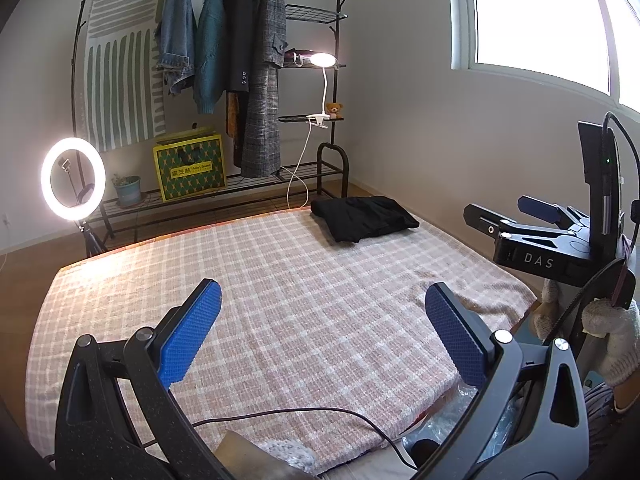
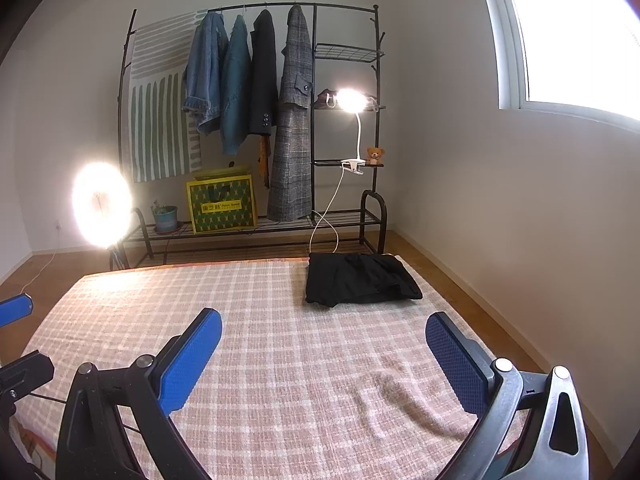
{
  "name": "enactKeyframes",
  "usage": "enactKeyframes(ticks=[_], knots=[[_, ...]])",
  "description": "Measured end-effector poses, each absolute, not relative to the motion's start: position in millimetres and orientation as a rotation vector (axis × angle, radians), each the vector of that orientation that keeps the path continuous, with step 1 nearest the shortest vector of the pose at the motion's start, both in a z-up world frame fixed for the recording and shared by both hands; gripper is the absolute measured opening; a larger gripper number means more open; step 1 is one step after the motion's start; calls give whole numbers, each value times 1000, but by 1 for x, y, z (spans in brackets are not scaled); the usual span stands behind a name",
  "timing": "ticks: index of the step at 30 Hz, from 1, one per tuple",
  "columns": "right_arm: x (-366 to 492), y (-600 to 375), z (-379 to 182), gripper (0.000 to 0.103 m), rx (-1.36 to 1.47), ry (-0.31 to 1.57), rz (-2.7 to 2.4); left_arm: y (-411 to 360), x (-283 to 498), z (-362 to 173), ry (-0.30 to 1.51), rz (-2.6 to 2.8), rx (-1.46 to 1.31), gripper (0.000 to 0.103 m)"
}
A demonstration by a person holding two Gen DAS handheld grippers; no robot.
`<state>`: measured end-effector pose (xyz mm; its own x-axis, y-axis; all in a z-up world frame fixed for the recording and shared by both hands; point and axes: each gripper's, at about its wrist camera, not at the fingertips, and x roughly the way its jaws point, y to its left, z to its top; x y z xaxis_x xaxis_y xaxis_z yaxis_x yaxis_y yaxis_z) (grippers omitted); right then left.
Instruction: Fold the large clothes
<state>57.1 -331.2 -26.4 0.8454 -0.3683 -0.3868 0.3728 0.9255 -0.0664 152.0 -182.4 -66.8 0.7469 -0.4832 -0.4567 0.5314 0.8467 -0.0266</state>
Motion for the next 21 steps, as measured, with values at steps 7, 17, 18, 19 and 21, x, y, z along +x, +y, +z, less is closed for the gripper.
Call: enactKeyframes(ticks=[7, 17, 18, 19, 21], knots=[[57, -329, -27, 103, 14, 406, -388, -184, 150, -67, 465, -552, 104, 103], [59, -327, -26, 103, 7, 413, -379, -182, 150, -66, 463, -554, 104, 103], [59, -327, -26, 103, 8, 413, -379, -183, 150, -66, 463, -556, 103, 103], [59, -327, -26, 103, 8, 414, -380, -183, 150, -66, 463, -554, 105, 103], [60, -326, -26, 103, 8, 414, -378, -183, 149, -66, 463, -554, 104, 103]])
